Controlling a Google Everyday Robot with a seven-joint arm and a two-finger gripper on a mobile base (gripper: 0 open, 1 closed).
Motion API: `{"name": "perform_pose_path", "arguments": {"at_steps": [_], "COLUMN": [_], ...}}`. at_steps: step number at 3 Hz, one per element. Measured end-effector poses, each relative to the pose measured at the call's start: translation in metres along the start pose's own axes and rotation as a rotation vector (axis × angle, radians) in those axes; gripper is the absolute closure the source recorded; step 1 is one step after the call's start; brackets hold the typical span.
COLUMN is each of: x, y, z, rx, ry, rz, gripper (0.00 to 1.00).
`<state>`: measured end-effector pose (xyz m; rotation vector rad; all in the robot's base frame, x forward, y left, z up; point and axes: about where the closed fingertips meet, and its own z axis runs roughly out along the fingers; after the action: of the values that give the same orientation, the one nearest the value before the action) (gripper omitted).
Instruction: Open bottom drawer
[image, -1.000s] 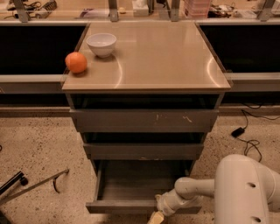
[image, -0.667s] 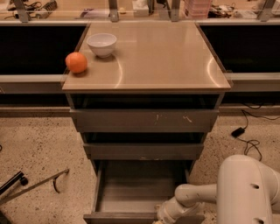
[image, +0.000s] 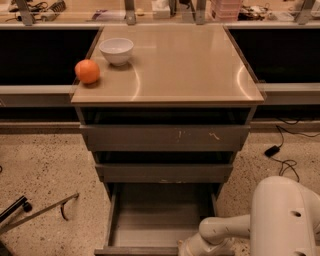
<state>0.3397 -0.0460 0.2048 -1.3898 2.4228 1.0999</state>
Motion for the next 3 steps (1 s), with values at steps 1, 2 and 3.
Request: {"name": "perform_pose_path", "arguments": {"at_steps": [1,2,3], "x": [0.005,0.025,0.026], "y": [0.013,0.057,0.058], "z": [0.0,0.003,0.004], "rx": [-0.015,-0.03,-0.03], "ry": [0.002,0.012,0.012], "rz": [0.016,0.046,0.046], "gripper": [0.0,0.0,0.0]}}
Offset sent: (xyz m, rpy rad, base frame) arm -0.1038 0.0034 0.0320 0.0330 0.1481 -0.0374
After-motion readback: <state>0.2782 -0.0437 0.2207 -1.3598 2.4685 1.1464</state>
